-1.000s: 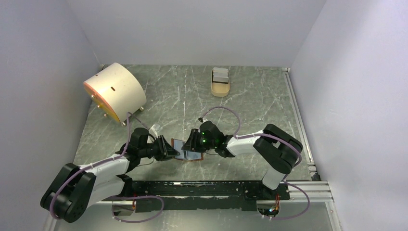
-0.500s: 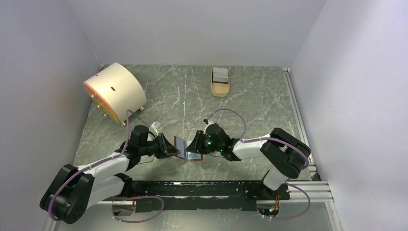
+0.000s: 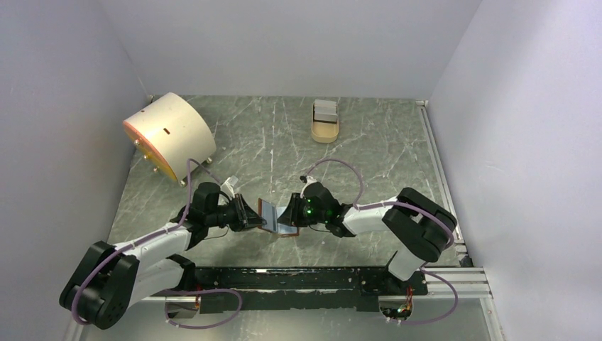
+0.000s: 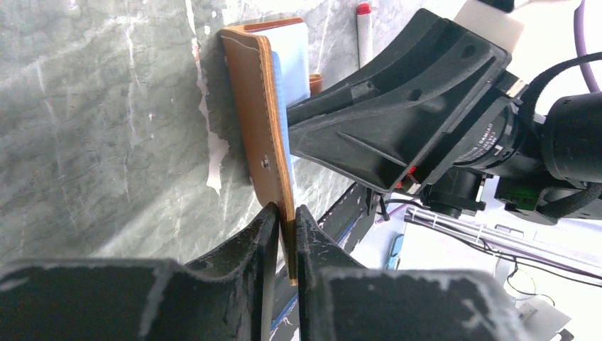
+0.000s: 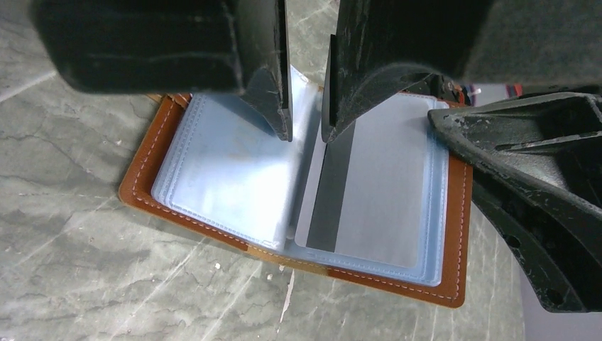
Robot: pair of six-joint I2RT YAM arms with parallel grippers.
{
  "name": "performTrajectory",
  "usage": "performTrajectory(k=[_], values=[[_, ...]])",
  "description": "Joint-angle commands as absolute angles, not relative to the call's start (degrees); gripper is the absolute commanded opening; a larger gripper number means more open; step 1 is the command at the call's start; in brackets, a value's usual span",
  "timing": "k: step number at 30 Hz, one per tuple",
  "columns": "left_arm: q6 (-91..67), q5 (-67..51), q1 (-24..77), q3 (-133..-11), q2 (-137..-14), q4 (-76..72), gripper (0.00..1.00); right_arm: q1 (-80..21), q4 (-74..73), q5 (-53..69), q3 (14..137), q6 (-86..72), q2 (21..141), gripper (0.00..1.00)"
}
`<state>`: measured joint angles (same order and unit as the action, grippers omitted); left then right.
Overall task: Put the credit cards into the card holder
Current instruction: Turn over the card slot in the card holder.
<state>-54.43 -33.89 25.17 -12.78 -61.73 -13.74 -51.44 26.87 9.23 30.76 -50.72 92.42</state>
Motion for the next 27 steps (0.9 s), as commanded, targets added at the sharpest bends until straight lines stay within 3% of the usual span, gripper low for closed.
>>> performTrajectory(k=[1,7,11,15,27], values=[[-54.7,-37.9,24.7,-13.8,-61.9,-19.6,0.21,-51.2,28.4,9.1,30.6,-49.9,94.6,0.26],[-55.2,-39.6,24.8,-13.0,-62.7,-22.9,0.23,-51.2,29.6,9.5,30.3,-50.2,95.3,0.26],[-55.1,-40.0,24.8,-12.9,-64.5,-24.2,0.09,-51.2,29.7,9.4,30.4,-50.2,95.4,0.25],[-55.4,-40.2,24.8,-12.4,-65.7,-25.6,0.09,-51.2,30.1,9.5,30.1,-50.4,95.7,0.25],[-52.1,-35.1,25.0,-16.4,-67.5,-14.7,0.21,-51.2,28.9,8.0,30.1,-49.6,94.5,0.25]])
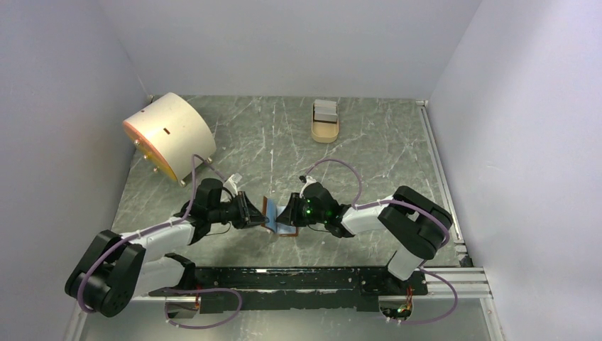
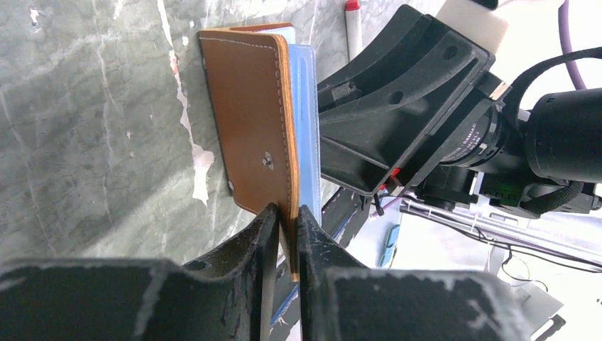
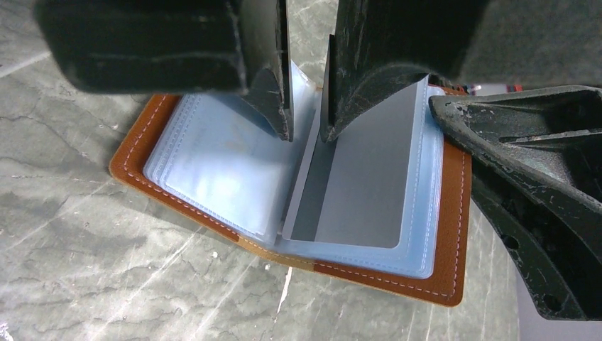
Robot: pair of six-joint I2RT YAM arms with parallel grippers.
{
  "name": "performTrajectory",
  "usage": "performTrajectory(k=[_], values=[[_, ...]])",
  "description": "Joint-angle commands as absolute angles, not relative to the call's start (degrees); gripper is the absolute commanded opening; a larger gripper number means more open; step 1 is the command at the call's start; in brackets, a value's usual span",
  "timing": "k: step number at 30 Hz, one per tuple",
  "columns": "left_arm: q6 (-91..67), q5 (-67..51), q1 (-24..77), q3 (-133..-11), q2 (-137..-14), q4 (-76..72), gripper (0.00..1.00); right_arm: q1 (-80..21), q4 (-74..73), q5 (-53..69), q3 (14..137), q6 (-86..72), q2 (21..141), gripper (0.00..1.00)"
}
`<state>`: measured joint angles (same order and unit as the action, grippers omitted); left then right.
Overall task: Put the credit cards into the card holder
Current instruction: Turn over the card slot in the card holder.
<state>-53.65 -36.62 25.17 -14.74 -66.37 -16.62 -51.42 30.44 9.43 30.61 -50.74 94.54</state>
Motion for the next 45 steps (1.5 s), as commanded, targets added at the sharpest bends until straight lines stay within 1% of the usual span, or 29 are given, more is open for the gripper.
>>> performTrajectory(k=[1,5,9,11,13,15,17,21,28,31,35,38,42,45], values=[[-52.0,-35.1,25.0,-16.7,-67.9,-14.7,0.21,-51.2,29.5,8.2,29.9,-49.9,94.7,0.25],[-51.0,-34.6,25.3,-18.3,-69.5,-13.1,0.25,-51.3,30.5,8.3,29.5,-50.1,95.4,0.25],[-50.7,-33.9,25.4,-19.4,-69.9,-12.1,0.26,-51.3,29.3,7.6,29.5,-49.4,94.4,0.25],[-50.4,-33.5,25.5,-20.1,-69.5,-11.0,0.24,-51.3,27.7,7.1,29.9,-48.5,93.1,0.25],[-49.2,-32.0,25.5,-21.4,-68.8,-7.8,0.15,-51.3,23.0,6.2,30.8,-47.3,90.9,0.25],[-47.3,-28.8,25.6,-23.9,-67.8,-1.9,0.11,-51.3,17.1,4.6,32.5,-45.7,88.3,0.27],[-45.4,-26.5,25.6,-25.7,-66.6,3.7,0.11,-51.2,13.1,2.9,33.5,-44.3,85.9,0.28],[-44.0,-27.3,25.7,-27.7,-65.3,6.4,0.14,-51.2,10.9,-0.1,33.1,-42.9,83.5,0.29],[-42.0,-21.0,29.7,-35.9,-71.2,16.8,0.15,-51.1,14.9,0.6,33.4,-42.6,88.5,0.27],[-42.7,-20.8,32.1,-38.1,-73.0,16.9,0.15,-51.2,16.8,1.5,32.9,-43.3,90.5,0.27],[-44.7,-25.5,32.8,-38.0,-76.2,11.4,0.15,-51.2,19.9,2.5,30.8,-44.3,91.0,0.27],[-45.3,-26.2,33.0,-37.9,-78.2,10.2,0.15,-51.2,19.2,2.3,30.9,-43.9,90.8,0.27],[-45.0,-25.7,33.0,-37.5,-79.0,10.5,0.15,-51.0,12.5,-1.3,32.6,-42.8,88.4,0.32],[-44.9,-25.3,33.0,-37.3,-77.8,11.9,0.15,-50.9,6.9,-5.9,32.8,-41.5,82.3,0.39]])
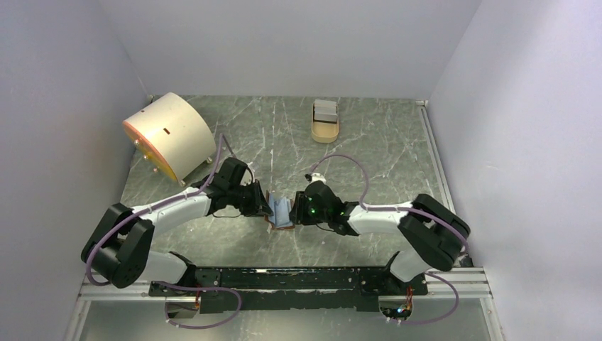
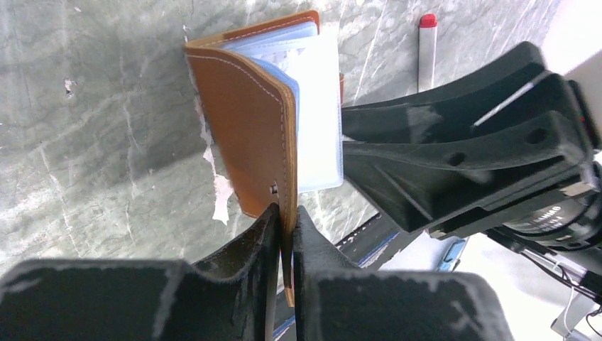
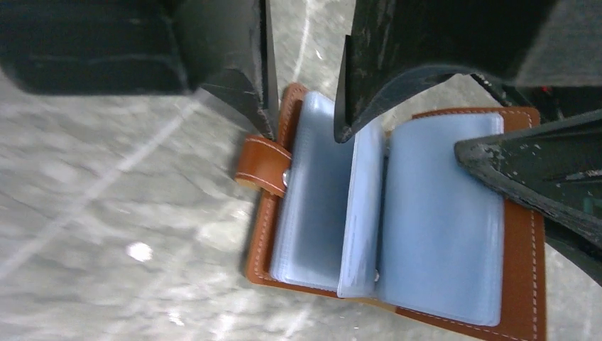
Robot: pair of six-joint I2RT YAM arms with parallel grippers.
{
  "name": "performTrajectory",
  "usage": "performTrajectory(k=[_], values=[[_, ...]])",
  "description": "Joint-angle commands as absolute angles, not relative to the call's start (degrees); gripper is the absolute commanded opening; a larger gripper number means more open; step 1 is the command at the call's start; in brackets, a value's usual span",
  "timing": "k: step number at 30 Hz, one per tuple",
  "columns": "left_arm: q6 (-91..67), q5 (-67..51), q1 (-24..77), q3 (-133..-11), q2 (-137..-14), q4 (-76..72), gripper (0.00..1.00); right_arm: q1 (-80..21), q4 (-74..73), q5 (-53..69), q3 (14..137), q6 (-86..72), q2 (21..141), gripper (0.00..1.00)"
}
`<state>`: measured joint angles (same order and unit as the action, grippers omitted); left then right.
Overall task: Put the credit cards into the card holder
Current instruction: Turn over the card slot in the card holder.
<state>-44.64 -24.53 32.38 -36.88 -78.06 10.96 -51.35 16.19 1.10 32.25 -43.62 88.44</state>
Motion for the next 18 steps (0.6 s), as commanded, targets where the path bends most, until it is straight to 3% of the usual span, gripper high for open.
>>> performTrajectory(k=[1,8,14,18], values=[[-45.0,-25.4,33.0,-37.0,-77.1,11.9,0.15,-50.6,5.8,-7.0,32.5,-40.8,80.1,0.41],[-42.8,-31.5,33.0,-35.0,-76.1,8.1,0.16,-48.2,-4.5,-15.4,38.2,-32.5,71.9,0.55],[-42.4,-31.4,32.9,-33.9,-76.5,8.4,0.17,-38.9,-3.6,-9.1,43.0,-21.9,71.6,0.57],[-42.4,-30.3,32.0,-33.6,-75.6,9.9,0.22,-33.2,-3.4,-7.7,49.6,-12.6,77.2,0.60]])
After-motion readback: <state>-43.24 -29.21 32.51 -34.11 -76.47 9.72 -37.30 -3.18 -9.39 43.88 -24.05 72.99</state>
